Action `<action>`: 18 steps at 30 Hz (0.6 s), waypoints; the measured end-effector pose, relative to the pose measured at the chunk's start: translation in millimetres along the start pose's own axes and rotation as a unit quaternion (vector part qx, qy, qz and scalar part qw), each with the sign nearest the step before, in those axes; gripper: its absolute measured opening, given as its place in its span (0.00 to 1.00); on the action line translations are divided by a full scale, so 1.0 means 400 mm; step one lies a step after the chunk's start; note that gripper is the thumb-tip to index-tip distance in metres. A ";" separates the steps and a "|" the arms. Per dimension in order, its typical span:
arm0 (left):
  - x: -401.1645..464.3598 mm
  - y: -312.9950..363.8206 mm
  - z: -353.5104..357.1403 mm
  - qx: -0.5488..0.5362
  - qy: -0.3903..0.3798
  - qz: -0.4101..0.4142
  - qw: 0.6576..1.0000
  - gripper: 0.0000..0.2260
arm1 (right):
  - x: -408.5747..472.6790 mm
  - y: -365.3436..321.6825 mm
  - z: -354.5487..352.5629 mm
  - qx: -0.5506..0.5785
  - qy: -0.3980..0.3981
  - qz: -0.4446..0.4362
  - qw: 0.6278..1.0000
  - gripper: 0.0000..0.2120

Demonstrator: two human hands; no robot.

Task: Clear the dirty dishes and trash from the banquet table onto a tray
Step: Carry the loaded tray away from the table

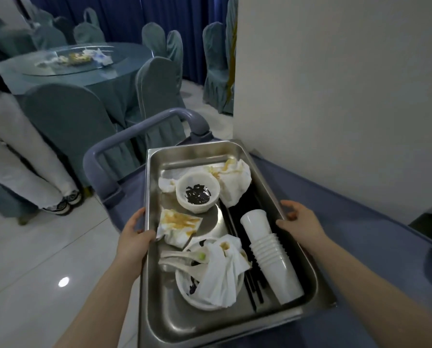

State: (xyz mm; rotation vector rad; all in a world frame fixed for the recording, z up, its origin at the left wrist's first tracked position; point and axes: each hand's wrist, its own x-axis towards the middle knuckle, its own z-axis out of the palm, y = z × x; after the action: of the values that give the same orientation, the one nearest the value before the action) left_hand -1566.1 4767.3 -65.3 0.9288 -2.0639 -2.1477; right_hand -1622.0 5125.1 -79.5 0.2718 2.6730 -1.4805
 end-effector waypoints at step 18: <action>-0.104 -0.068 0.169 0.058 0.077 -0.039 0.995 0.32 | -0.157 0.116 -0.180 0.012 0.155 0.128 0.979 0.11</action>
State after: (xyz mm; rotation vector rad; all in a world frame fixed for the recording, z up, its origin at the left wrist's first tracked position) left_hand -1550.3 4848.9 -77.5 1.1663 -2.1284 -1.9374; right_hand -1550.0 5202.8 -70.3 0.8816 2.7093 -1.4953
